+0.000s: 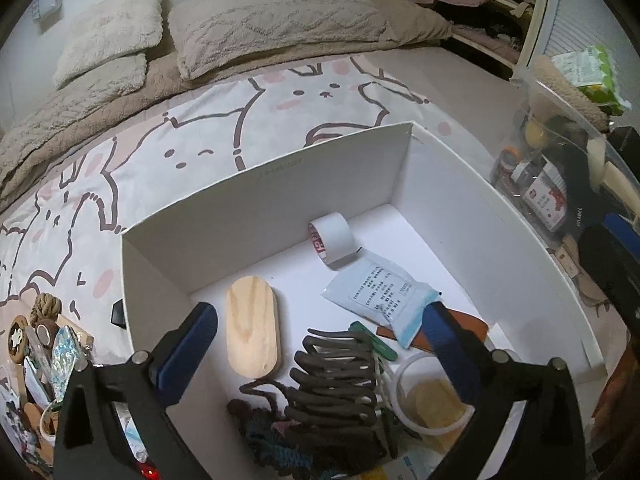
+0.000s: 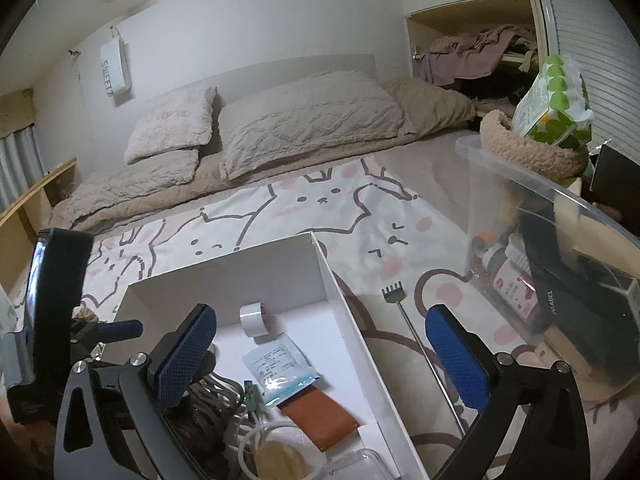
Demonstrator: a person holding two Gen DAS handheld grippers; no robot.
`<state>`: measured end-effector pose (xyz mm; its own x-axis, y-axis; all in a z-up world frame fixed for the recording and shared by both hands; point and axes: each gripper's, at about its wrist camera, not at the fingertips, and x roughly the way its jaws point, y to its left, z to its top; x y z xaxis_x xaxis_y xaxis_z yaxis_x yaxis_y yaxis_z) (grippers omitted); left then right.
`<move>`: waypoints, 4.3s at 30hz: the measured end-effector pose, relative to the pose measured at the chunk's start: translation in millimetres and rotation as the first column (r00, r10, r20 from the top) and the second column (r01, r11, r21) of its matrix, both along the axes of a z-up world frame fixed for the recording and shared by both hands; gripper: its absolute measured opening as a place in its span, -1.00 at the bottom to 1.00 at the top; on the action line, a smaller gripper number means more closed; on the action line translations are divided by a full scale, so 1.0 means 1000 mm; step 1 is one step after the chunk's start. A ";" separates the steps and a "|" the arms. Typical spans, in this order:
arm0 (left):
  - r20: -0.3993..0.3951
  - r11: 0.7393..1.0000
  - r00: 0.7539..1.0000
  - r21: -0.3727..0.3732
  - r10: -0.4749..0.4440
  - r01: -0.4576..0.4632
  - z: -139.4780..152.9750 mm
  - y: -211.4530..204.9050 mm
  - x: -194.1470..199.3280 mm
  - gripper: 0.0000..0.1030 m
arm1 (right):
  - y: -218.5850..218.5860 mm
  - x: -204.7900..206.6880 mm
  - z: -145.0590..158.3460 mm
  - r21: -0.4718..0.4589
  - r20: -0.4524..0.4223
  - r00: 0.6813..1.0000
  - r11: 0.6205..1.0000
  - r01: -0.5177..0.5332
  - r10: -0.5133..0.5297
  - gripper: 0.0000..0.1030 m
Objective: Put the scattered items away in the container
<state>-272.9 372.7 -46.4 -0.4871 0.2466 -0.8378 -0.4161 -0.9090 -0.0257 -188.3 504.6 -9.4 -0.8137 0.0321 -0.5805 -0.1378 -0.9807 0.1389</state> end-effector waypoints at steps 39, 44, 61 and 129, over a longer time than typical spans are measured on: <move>-0.347 0.977 0.921 0.173 0.179 -0.125 0.104 -0.178 0.100 1.00 | -0.093 0.061 0.059 0.077 -0.224 0.973 0.996 -0.038 0.055 1.00; -0.372 0.973 0.908 0.189 0.192 -0.128 0.115 -0.196 0.120 1.00 | -0.111 0.084 0.077 0.110 -0.268 0.959 0.992 -0.064 0.091 1.00; -0.494 0.976 0.849 0.192 0.186 -0.102 0.130 -0.239 0.201 1.00 | -0.141 0.157 0.078 0.165 -0.322 0.938 0.984 -0.073 0.124 1.00; -0.467 0.972 0.869 0.225 0.165 -0.063 0.095 -0.276 0.252 1.00 | -0.182 0.219 0.041 0.244 -0.272 0.948 0.965 -0.100 0.167 1.00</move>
